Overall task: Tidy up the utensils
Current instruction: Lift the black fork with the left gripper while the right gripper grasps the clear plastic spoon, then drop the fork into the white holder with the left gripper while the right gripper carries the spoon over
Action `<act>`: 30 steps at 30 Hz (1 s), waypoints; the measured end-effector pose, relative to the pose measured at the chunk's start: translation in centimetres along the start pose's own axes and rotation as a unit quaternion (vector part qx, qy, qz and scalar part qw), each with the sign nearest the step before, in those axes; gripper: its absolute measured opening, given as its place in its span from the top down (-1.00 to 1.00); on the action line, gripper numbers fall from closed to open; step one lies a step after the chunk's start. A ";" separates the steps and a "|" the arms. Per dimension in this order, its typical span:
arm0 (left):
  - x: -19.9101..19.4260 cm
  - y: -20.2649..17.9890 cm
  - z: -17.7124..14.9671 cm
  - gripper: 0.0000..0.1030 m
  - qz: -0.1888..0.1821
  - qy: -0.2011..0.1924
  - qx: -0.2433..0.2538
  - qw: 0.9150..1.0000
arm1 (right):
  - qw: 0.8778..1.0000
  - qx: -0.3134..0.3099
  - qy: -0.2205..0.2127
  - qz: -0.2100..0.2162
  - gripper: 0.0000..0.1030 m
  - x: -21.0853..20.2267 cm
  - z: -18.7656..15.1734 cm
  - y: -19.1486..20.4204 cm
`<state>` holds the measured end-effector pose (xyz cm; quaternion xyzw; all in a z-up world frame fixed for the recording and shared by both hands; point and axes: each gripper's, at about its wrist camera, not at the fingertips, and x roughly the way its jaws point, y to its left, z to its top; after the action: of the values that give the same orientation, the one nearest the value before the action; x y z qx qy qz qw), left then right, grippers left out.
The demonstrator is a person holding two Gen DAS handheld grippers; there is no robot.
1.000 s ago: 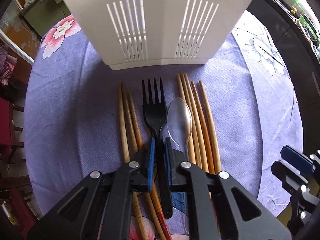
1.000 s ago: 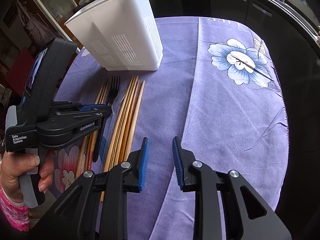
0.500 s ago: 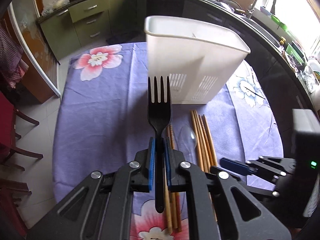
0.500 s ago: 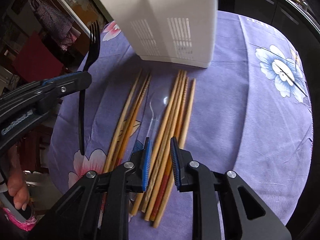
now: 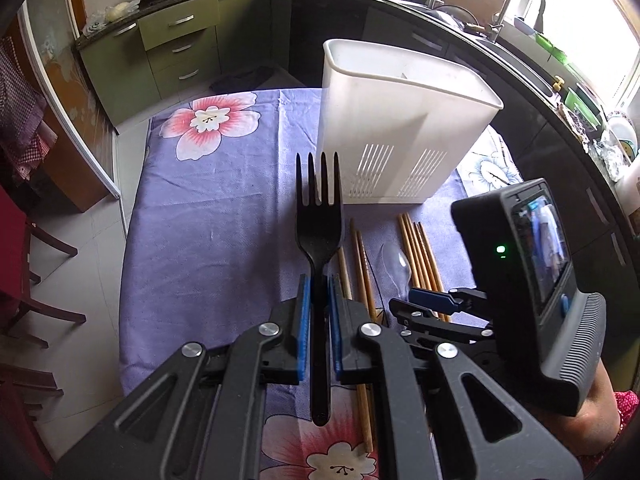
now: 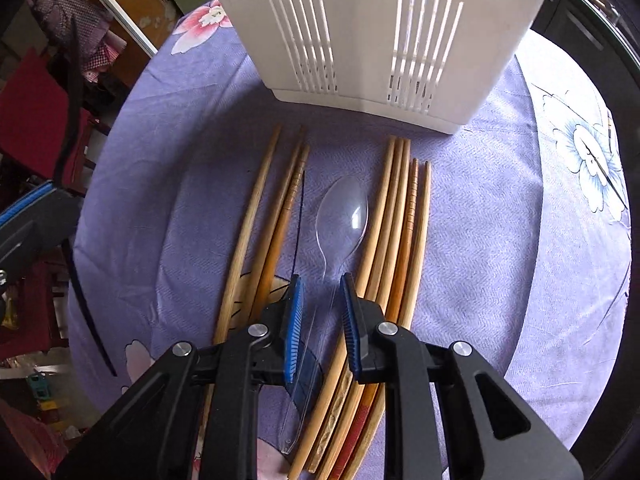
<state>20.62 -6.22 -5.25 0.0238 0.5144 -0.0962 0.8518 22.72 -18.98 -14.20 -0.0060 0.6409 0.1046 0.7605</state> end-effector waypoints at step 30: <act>-7.9 -3.6 14.1 0.82 -0.040 -0.252 0.001 0.967 | 0.945 0.017 -0.307 0.107 0.82 -18.7 -0.3 -6.1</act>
<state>28.71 -10.59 8.53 -0.0211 0.2840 -0.1338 0.9492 20.56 -27.81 3.22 0.1079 0.3747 0.1711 0.9048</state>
